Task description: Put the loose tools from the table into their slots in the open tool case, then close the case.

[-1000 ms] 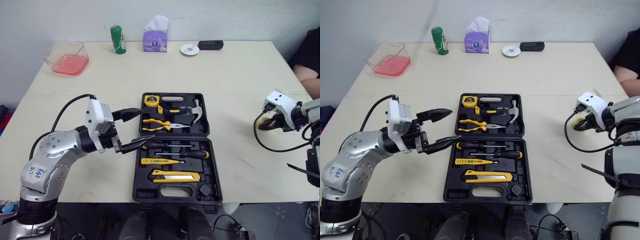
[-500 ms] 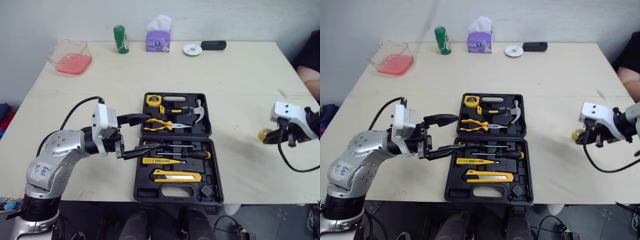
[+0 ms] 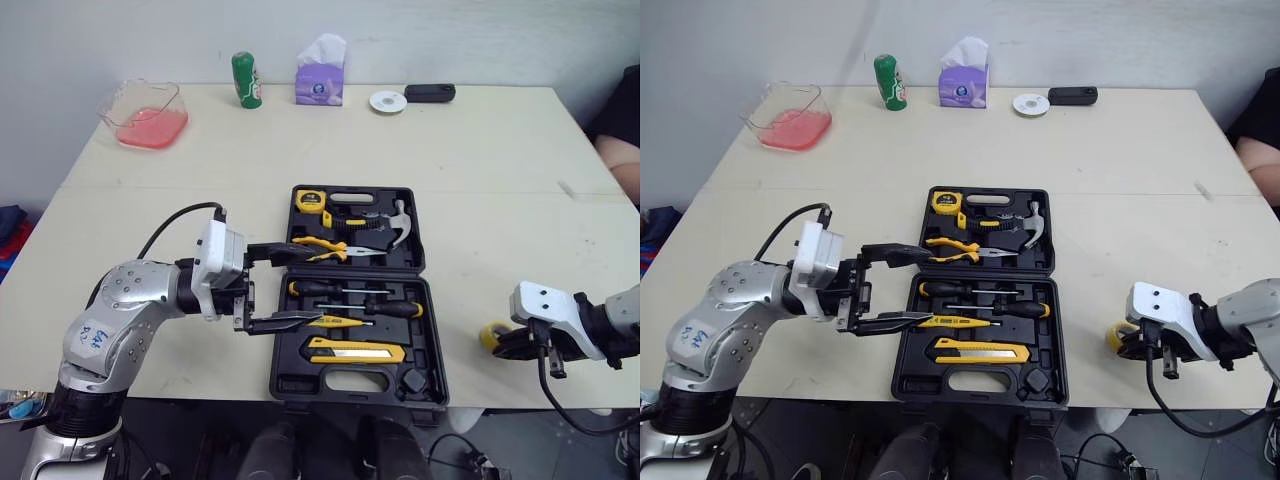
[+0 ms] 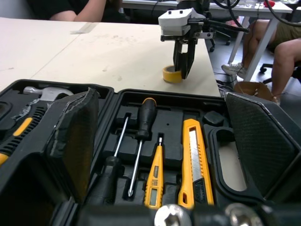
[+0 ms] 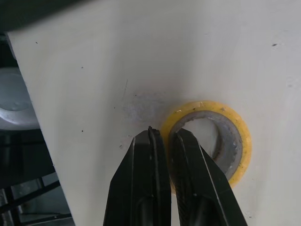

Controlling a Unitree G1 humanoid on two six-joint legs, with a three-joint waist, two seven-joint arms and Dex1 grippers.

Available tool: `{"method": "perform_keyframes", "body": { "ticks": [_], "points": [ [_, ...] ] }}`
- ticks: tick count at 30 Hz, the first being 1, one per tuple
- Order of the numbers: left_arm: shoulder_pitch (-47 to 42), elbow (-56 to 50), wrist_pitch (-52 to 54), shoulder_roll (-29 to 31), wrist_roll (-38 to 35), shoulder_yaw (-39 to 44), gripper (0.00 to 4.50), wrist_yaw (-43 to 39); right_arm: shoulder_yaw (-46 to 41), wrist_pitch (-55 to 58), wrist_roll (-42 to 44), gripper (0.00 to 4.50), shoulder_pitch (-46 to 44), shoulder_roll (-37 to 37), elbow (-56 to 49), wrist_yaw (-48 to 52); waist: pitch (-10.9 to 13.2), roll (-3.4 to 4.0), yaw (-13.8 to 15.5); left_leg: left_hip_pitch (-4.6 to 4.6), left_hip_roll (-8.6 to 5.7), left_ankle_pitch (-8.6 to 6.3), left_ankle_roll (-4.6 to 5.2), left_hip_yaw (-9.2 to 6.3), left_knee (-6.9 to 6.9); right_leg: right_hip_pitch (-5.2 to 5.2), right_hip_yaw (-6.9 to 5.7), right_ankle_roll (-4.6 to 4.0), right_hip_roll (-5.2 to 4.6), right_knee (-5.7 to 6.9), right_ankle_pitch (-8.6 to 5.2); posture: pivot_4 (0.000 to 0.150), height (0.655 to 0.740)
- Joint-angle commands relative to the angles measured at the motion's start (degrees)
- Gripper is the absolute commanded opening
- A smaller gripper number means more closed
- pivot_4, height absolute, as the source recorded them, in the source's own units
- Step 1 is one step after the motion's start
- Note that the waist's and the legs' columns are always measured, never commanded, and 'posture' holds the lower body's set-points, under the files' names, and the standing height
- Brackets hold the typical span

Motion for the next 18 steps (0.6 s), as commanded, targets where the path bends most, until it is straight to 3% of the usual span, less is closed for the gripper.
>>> {"method": "perform_keyframes", "body": {
  "ticks": [1, 6, 18],
  "points": [
    [-0.70, -1.35, -0.28, -0.06, -0.68, 0.40, 4.50, 0.39, -2.05, 0.80, 1.10, 1.29, 0.28, 0.13, -1.85, -0.93, 0.00, 0.00, 0.00, 0.00, 0.00, 0.00, 0.00, 0.00, 0.00, 0.00, 0.00, 0.00, 0.00, 0.01, 0.00, 0.150, 0.7400],
    [-0.24, -1.33, 0.68, 0.52, -1.48, 1.48, 4.50, 0.91, -6.72, 0.76, 0.66, 3.80, 5.85, -4.16, -4.40, 0.92, 0.01, -0.01, 0.24, -0.02, 0.00, 0.00, 0.01, -0.04, 0.00, 0.02, -0.02, 0.00, -0.01, 0.00, 0.00, 0.150, 0.7400],
    [-1.91, 2.09, -2.25, -0.48, 0.67, -0.17, 4.50, -0.85, -14.96, 6.56, 2.69, 3.80, 8.98, -8.07, -14.44, 2.56, 0.02, -0.04, 0.21, -0.01, 0.03, -0.02, 0.02, -0.04, 0.06, 0.02, 0.01, -0.02, -0.01, 0.04, -0.01, 0.150, 0.7400]
  ]
}}
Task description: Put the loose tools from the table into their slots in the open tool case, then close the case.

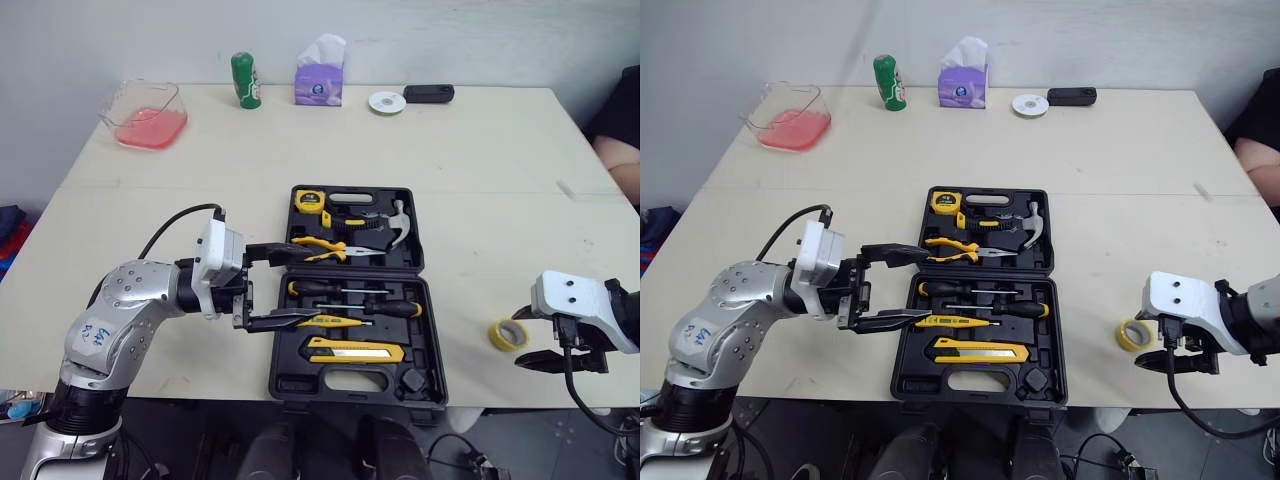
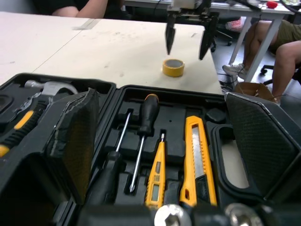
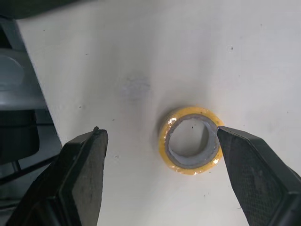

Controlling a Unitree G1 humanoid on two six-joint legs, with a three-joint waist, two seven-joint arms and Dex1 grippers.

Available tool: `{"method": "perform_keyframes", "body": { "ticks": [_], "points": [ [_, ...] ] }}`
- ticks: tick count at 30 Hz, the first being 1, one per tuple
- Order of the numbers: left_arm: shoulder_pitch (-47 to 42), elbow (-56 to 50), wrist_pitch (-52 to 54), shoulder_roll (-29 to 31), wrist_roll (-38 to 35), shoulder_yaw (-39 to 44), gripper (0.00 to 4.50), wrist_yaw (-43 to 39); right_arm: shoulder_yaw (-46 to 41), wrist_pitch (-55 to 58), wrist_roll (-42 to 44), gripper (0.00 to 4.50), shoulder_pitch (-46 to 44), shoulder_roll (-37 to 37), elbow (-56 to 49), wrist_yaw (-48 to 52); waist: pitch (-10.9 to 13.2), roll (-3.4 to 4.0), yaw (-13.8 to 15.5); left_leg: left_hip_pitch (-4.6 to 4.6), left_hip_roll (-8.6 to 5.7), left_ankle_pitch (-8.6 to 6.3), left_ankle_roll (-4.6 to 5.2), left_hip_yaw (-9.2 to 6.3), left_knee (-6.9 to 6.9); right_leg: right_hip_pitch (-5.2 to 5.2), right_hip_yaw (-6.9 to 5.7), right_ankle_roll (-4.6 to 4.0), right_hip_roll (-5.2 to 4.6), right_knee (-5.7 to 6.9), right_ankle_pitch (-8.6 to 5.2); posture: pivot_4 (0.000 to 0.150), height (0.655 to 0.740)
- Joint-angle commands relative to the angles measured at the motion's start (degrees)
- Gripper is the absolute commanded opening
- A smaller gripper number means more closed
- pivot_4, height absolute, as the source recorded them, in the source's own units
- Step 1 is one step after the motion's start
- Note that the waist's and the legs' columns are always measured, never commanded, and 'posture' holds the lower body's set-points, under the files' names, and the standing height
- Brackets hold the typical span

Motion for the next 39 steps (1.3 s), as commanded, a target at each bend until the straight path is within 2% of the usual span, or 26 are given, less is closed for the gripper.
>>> {"method": "perform_keyframes", "body": {
  "ticks": [1, 7, 13, 28, 31, 36, 37, 39],
  "points": [
    [-1.50, -0.68, -1.51, -0.63, -0.02, -0.62, 4.50, -0.72, -2.79, 2.91, -0.15, 3.80, 1.57, -2.29, -4.34, 0.25, 0.00, 0.00, 0.19, -0.02, -0.04, 0.01, 0.02, -0.01, 0.00, 0.00, -0.01, 0.00, -0.02, 0.00, 0.00, 0.150, 0.7400],
    [-2.15, 0.20, -3.96, -1.17, 2.35, -1.85, 4.50, -1.12, -1.14, 3.46, -1.25, 3.80, 2.36, -1.15, -4.43, -2.37, -0.01, -0.04, 0.01, -0.01, -0.03, 0.00, 0.03, -0.02, 0.02, 0.01, 0.00, 0.01, -0.02, 0.00, 0.01, 0.150, 0.7400],
    [-2.80, 0.59, -3.60, -0.98, 1.65, -1.75, 4.50, -1.36, 2.24, 1.22, -4.18, 3.80, 3.26, -1.46, -2.04, -4.27, -0.01, -0.05, -0.01, -0.01, -0.04, 0.00, 0.03, 0.00, 0.02, 0.00, -0.01, 0.01, -0.01, 0.00, 0.01, 0.150, 0.7400],
    [-4.68, 1.97, -3.86, -0.40, 1.35, -1.57, 4.50, -3.53, 7.77, 3.20, -3.64, 3.80, 0.06, -0.04, -1.10, -6.48, -0.01, -0.05, -0.02, -0.01, -0.03, 0.00, 0.03, -0.01, 0.05, 0.01, -0.01, 0.01, -0.01, 0.02, 0.01, 0.150, 0.7400],
    [-4.80, 1.95, -4.10, -0.47, 1.51, -1.97, 4.50, -4.30, 9.26, 1.97, -4.63, 2.94, -0.63, -0.61, 0.07, -6.51, -0.01, -0.06, -0.03, -0.01, -0.02, 0.00, 0.03, -0.02, 0.05, 0.00, -0.02, 0.01, 0.00, 0.02, 0.01, 0.150, 0.7400],
    [-4.94, 2.26, -4.55, -0.25, 1.69, -2.47, 4.50, -6.32, 11.57, -1.72, -7.00, 0.35, -2.35, -0.39, 2.96, -7.08, -0.01, -0.06, -0.06, -0.01, -0.03, 0.00, 0.03, 0.00, 0.05, 0.00, -0.01, 0.01, 0.01, 0.02, 0.01, 0.150, 0.7400],
    [-4.97, 2.33, -4.67, -0.34, 1.75, -2.44, 4.50, -6.47, 11.87, -1.78, -7.03, 0.04, -2.89, -0.09, 3.01, -7.24, -0.01, -0.07, -0.07, -0.01, -0.03, 0.00, 0.03, 0.00, 0.06, 0.01, -0.01, 0.01, 0.01, 0.02, 0.01, 0.150, 0.7400],
    [-4.95, 2.35, -4.87, -0.56, 1.86, -2.40, 4.50, -6.51, 12.04, -2.27, -7.09, 0.04, -3.42, 0.29, 3.04, -7.36, -0.01, -0.07, -0.07, -0.01, -0.02, 0.00, 0.03, 0.00, 0.09, 0.00, -0.01, 0.01, 0.01, 0.04, 0.01, 0.150, 0.7400]
  ]
}}
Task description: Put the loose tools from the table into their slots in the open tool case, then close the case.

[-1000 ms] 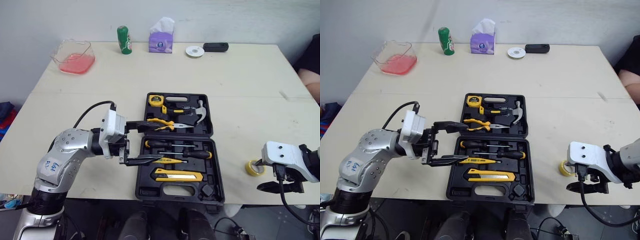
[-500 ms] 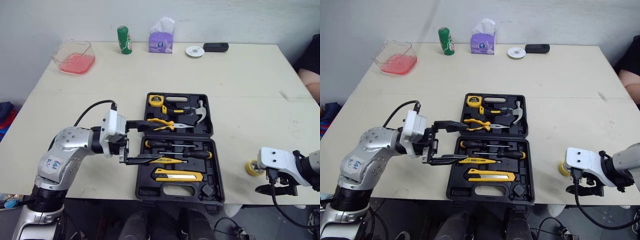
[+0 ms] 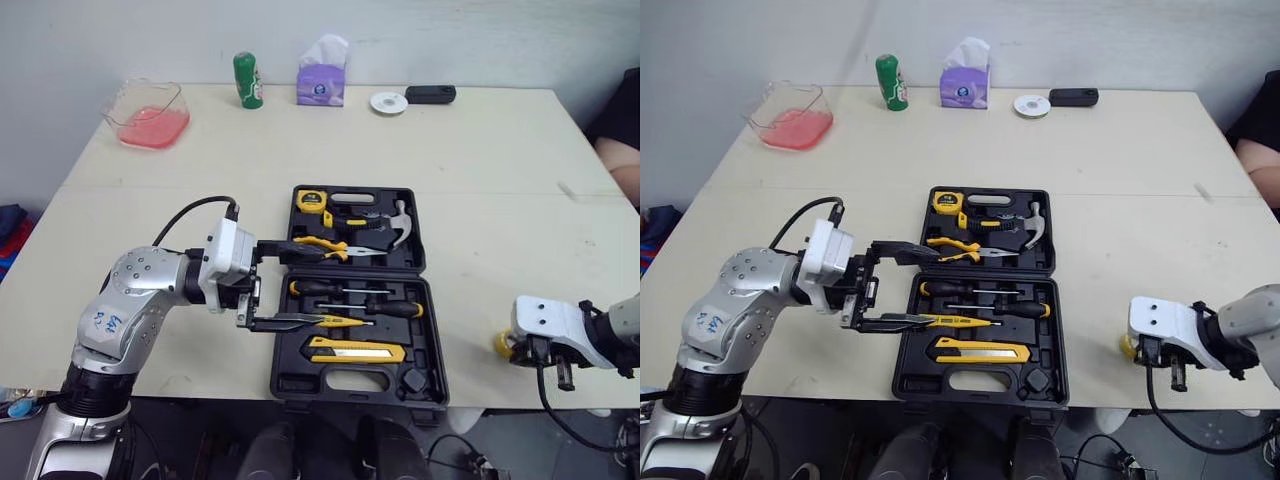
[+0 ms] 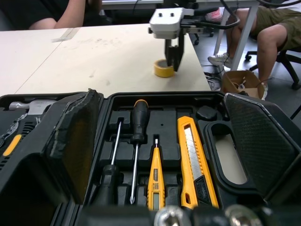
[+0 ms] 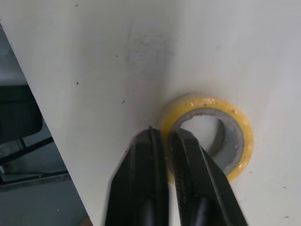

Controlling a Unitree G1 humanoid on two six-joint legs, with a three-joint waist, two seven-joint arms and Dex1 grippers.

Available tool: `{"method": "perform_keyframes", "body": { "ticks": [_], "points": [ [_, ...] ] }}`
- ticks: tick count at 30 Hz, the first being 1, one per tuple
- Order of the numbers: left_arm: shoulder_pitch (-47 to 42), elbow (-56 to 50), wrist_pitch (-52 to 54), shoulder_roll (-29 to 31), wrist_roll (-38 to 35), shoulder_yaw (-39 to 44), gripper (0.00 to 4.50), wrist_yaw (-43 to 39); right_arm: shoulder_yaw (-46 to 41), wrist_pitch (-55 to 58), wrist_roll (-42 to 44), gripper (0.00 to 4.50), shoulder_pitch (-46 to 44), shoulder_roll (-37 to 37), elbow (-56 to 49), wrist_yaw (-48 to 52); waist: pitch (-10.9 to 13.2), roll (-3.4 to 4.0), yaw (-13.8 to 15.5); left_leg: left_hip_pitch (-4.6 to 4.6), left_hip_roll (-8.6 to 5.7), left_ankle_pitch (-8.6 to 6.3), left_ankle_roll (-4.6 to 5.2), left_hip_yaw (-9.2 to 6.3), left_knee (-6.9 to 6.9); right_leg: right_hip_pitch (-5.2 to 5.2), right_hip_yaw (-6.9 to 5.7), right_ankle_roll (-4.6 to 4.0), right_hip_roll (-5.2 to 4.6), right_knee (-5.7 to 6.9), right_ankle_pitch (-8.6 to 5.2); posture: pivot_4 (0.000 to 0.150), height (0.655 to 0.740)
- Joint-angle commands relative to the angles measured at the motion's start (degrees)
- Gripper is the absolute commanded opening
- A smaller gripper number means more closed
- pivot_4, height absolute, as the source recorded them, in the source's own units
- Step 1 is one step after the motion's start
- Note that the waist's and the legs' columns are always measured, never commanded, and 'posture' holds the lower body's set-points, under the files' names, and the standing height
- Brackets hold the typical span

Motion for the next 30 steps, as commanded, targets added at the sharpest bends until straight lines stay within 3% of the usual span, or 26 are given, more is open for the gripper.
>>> {"method": "perform_keyframes", "body": {
  "ticks": [1, 8, 15, 23, 30],
  "points": [
    [-0.63, -0.28, -1.19, -0.21, -0.28, 0.31, 4.50, -0.48, 0.38, -1.25, -0.68, 0.04, -0.90, 0.50, 0.00, -0.32, 0.00, 0.00, 0.01, 0.00, 0.00, 0.00, 0.00, -0.01, 0.00, 0.00, 0.00, 0.00, 0.00, 0.00, 0.00, 0.150, 0.7400],
    [0.33, -1.40, -0.01, 0.49, -2.80, 0.54, 4.50, -2.72, -1.58, 1.16, 6.46, 0.04, -7.01, -1.19, -8.39, 5.18, 0.00, 0.01, -0.11, -0.01, 0.02, 0.00, 0.00, -0.02, 0.01, -0.02, 0.00, 0.00, -0.01, 0.02, 0.00, 0.150, 0.7400],
    [1.57, -1.75, -2.49, 1.69, -0.73, -0.64, 4.50, -5.30, 3.71, 4.80, 12.14, 0.04, -14.60, -1.03, -18.56, 9.73, 0.01, -0.01, 0.11, -0.02, 0.06, -0.02, -0.03, -0.03, 0.02, -0.01, 0.00, -0.01, -0.04, -0.03, 0.00, 0.150, 0.7400],
    [4.32, -3.86, -0.90, 3.04, -1.63, -0.20, 4.50, -4.83, 16.06, 5.69, 9.15, 0.04, -19.61, 5.23, -23.58, 7.75, -0.01, -0.07, -0.12, -0.06, 0.05, -0.06, 0.00, -0.09, 0.06, -0.02, 0.00, 0.00, -0.11, -0.04, 0.00, 0.150, 0.7400],
    [6.07, -4.33, -0.68, 4.31, -1.50, 0.12, 4.50, -4.78, 20.33, 8.06, 8.08, 0.04, -22.56, 8.03, -21.76, 7.05, -0.02, -0.08, -0.10, -0.05, 0.03, -0.06, 0.01, -0.07, 0.08, -0.03, 0.00, -0.01, -0.09, -0.02, 0.00, 0.150, 0.7400]
  ]
}}
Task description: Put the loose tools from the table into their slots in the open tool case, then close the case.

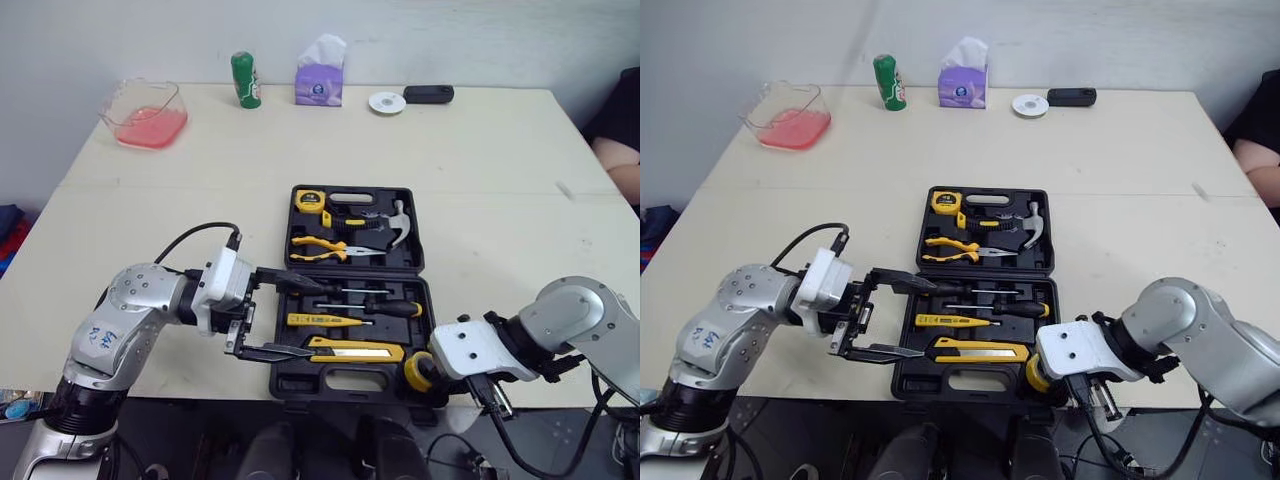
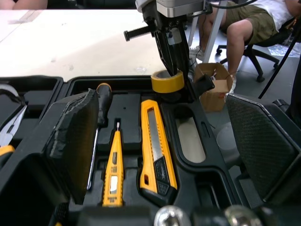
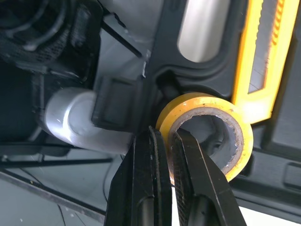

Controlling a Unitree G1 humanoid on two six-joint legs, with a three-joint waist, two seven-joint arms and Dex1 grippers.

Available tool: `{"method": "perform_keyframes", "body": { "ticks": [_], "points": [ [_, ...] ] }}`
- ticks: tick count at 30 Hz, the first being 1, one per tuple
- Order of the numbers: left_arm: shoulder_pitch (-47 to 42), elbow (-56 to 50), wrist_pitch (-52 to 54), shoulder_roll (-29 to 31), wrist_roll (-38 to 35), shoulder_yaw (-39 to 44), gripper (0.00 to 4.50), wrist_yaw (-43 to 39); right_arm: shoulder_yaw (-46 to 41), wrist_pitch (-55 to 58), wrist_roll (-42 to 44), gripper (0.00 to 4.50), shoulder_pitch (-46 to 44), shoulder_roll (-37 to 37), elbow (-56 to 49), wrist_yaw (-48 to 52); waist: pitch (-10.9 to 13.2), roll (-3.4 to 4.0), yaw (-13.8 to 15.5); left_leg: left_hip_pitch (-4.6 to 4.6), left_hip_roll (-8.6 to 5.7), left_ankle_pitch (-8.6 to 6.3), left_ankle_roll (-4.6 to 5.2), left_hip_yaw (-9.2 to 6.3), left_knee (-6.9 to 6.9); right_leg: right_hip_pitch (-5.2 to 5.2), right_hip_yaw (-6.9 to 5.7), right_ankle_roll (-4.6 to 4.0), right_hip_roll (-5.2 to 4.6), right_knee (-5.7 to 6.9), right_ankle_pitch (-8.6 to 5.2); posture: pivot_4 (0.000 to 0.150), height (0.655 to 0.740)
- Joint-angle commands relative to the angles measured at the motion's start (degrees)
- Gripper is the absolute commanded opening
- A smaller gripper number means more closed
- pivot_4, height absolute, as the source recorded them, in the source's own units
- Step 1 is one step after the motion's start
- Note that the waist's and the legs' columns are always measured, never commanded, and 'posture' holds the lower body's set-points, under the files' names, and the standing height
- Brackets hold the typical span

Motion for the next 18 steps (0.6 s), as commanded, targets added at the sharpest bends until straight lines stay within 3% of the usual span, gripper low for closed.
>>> {"method": "perform_keyframes", "body": {
  "ticks": [1, 18],
  "points": [
    [0.59, -2.55, -0.29, 0.59, -0.55, 1.04, 4.50, 0.29, 1.17, 1.91, -0.12, 0.04, -1.35, 1.30, 0.17, 0.06, 0.00, -0.01, 0.06, 0.00, 0.00, 0.00, 0.00, -0.01, 0.00, 0.01, 0.00, 0.00, -0.01, -0.01, 0.00, 0.150, 0.7400],
    [0.68, -2.31, -0.85, 0.73, 0.50, 0.88, 4.50, 2.38, 6.81, 1.55, -6.88, 0.04, -4.04, 2.17, 3.01, 1.38, -0.07, -0.12, 0.00, 0.00, -0.01, -0.01, 0.01, -0.01, 0.02, 0.01, 0.00, 0.00, -0.02, -0.01, 0.00, 0.150, 0.7400]
  ]
}}
